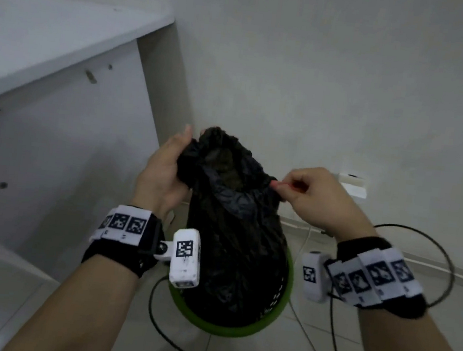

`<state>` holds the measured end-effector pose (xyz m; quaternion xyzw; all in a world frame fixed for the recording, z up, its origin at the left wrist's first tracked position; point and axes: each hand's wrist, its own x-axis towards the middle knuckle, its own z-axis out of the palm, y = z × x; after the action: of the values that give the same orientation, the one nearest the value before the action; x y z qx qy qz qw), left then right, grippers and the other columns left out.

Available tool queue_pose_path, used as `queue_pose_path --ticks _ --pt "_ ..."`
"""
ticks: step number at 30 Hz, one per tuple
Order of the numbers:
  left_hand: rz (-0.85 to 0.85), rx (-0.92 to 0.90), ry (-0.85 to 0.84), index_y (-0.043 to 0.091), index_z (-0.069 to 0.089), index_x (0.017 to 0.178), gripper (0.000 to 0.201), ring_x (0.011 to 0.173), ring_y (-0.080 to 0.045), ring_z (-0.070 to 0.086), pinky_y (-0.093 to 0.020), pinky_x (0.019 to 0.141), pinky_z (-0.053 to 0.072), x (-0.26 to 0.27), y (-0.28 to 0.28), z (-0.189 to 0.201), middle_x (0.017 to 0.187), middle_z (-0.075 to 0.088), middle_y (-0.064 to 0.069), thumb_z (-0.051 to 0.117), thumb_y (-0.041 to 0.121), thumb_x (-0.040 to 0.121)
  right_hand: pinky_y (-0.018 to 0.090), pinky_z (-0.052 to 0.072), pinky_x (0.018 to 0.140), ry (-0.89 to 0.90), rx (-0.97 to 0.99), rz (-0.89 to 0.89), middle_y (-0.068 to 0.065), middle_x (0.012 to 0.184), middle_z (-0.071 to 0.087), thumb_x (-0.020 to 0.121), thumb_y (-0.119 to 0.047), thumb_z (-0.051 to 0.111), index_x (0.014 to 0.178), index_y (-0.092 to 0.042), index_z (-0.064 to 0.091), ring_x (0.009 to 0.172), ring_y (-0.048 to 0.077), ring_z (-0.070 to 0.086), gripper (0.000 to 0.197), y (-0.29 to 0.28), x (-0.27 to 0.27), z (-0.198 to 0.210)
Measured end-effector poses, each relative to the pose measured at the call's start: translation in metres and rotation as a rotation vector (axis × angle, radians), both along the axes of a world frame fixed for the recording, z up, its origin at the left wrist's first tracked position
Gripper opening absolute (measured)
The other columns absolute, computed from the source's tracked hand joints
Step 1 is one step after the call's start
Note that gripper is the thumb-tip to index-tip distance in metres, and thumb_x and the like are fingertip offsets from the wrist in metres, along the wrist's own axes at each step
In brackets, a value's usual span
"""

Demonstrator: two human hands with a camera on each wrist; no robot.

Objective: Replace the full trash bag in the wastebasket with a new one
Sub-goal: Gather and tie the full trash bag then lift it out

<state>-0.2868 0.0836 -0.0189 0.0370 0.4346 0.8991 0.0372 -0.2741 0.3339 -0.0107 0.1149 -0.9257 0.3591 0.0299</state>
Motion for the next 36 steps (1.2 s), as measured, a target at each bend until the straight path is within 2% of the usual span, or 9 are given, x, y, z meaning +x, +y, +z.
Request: queue_pose_path --ticks 3,5,8,12,16,21,25,31,36 --pt "-0.016 -0.315 0.035 0.015 0.075 0.104 0.065 0.089 -0.023 0.072 -0.034 0.081 0.060 0.001 -0.010 0.011 0.092 0.075 -0.009 0.086 0.056 0.056 0.030 0.038 0.055 -0.132 0.219 0.012 0.003 0.050 0.049 0.089 -0.046 0.068 0.055 -0.013 0.058 0.048 0.016 0.043 0.048 0.013 0.011 0.040" --pt "-0.106 -0.498 0.062 0.014 0.073 0.108 0.076 0.084 -0.020 0.071 -0.029 0.077 0.059 0.004 -0.016 0.014 0.088 0.075 -0.009 0.088 0.060 0.050 0.028 0.032 0.055 -0.197 0.159 0.048 0.000 0.050 0.040 0.090 -0.041 0.069 0.051 -0.014 0.052 0.046 0.012 0.034 0.050 0.017 0.017 0.059" --pt "-0.060 -0.694 0.089 0.010 0.077 0.096 0.041 0.085 -0.018 0.069 -0.030 0.081 0.053 0.009 -0.010 0.020 0.092 0.075 -0.010 0.082 0.041 0.071 0.023 0.036 0.056 -0.276 -0.164 0.192 0.002 0.063 0.065 0.094 -0.024 0.066 0.065 0.002 0.063 0.052 0.006 0.044 0.039 0.021 0.026 0.072" --pt "0.191 -0.796 0.236 0.008 0.074 0.110 0.025 0.089 -0.013 0.068 -0.029 0.083 0.054 0.013 -0.001 0.036 0.097 0.075 -0.009 0.054 0.018 0.100 0.040 0.051 0.093 -0.272 -0.811 0.307 0.017 0.105 0.075 0.093 -0.012 0.055 0.062 -0.007 0.059 0.105 0.030 0.068 0.032 0.019 0.026 0.064" --pt "0.313 -0.794 0.442 0.004 0.069 0.112 0.025 0.075 -0.020 0.069 -0.033 0.078 0.058 0.013 0.000 0.069 0.087 0.072 -0.009 0.046 0.010 0.103 0.039 0.054 0.073 -0.355 -1.230 0.303 0.011 0.071 0.060 0.092 -0.029 0.054 0.075 -0.005 0.066 0.061 0.024 0.057 0.032 0.006 0.024 0.063" --pt "0.263 -0.764 0.507 0.003 0.066 0.104 0.023 0.044 -0.011 0.040 -0.029 0.045 0.040 0.013 0.022 0.100 0.064 0.048 -0.005 0.043 0.004 0.104 0.027 0.036 0.057 -0.243 -1.133 0.218 0.009 0.076 0.061 0.094 0.000 0.048 0.106 0.002 0.069 0.057 0.014 0.039 0.024 -0.012 0.019 0.073" --pt "0.237 -0.849 0.493 0.015 0.042 0.128 0.024 0.049 -0.005 0.038 -0.024 0.054 0.034 0.008 0.033 0.096 0.070 0.047 -0.005 0.036 0.013 0.104 0.030 0.049 0.054 -0.052 -1.113 -0.079 0.012 0.080 0.074 0.099 0.002 0.051 0.118 -0.007 0.053 0.051 0.018 0.054 0.022 -0.030 0.019 0.067" --pt "0.059 -0.694 0.164 0.037 -0.011 0.154 0.078 0.047 -0.007 0.033 -0.019 0.044 0.030 0.013 0.033 0.060 0.068 0.046 -0.002 0.037 0.006 0.102 0.026 0.048 0.051 -0.297 -1.291 -0.098 0.013 0.090 0.072 0.095 -0.006 0.057 0.091 -0.008 0.061 0.061 0.018 0.059 0.006 -0.045 0.033 0.041" --pt "-0.181 -0.853 0.279 0.032 -0.025 0.148 0.084 0.045 0.005 0.047 -0.010 0.048 0.040 0.023 0.045 0.039 0.075 0.056 -0.004 0.039 0.000 0.103 0.025 0.051 0.063 -0.456 -1.307 0.048 0.002 0.090 0.075 0.085 -0.011 0.064 0.084 -0.013 0.065 0.076 0.016 0.065 0.003 -0.067 0.029 0.035"
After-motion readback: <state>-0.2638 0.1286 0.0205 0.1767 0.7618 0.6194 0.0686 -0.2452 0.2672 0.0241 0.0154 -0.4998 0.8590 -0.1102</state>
